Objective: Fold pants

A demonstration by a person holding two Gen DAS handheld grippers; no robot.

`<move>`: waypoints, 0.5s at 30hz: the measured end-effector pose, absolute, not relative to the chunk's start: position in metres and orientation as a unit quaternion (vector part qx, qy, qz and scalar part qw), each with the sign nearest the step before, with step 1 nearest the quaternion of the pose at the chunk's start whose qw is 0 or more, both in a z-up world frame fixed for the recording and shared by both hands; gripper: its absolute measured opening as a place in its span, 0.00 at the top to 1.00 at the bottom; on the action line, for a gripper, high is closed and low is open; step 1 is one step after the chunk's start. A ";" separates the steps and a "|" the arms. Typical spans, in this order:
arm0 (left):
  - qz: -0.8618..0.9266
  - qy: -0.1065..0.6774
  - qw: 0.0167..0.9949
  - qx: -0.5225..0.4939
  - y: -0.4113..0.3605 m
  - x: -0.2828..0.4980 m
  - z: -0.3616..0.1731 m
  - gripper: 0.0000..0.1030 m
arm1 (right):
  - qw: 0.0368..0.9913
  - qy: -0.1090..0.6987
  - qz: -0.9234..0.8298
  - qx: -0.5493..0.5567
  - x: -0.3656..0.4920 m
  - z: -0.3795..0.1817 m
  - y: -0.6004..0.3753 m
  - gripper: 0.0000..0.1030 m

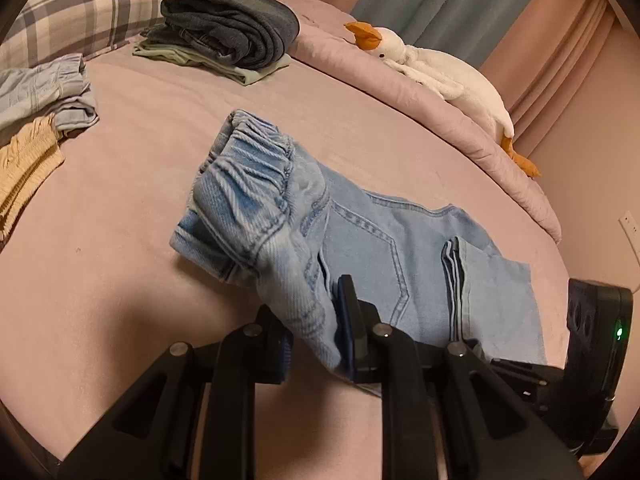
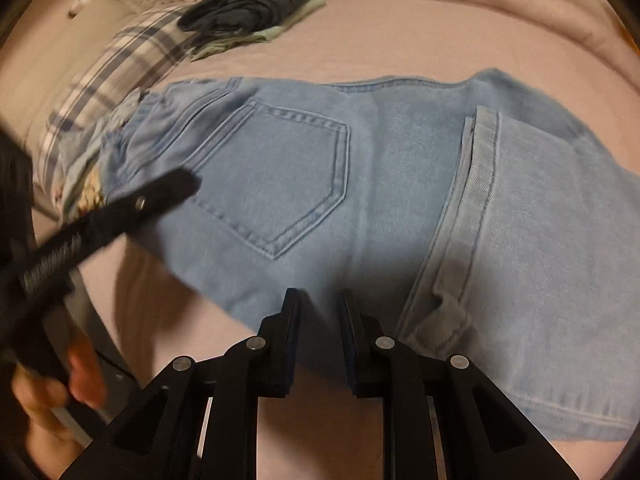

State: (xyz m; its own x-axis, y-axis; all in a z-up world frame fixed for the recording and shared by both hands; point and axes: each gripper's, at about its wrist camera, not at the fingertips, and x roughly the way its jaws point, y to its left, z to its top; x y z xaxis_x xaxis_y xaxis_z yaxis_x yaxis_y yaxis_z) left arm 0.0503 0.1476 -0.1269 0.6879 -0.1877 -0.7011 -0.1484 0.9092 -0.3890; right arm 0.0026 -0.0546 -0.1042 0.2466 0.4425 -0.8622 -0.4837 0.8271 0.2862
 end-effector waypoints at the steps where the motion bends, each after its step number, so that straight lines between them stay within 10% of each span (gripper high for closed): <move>1: -0.010 0.395 0.894 -0.211 0.147 0.051 -0.125 0.81 | 0.790 0.539 0.291 -0.012 0.003 -0.105 -0.057 0.79; 15: -0.112 0.328 0.934 -0.082 0.054 0.057 -0.059 0.81 | 0.748 0.476 0.265 0.379 0.032 -0.117 -0.212 0.53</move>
State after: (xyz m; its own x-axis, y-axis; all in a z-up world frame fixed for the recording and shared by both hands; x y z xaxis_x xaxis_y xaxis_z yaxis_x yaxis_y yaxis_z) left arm 0.0569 0.0539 -0.0594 0.7592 -0.2630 -0.5954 0.1555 0.9615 -0.2265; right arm 0.0323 -0.2118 -0.1170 0.4059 0.7581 -0.5105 -0.0359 0.5713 0.8199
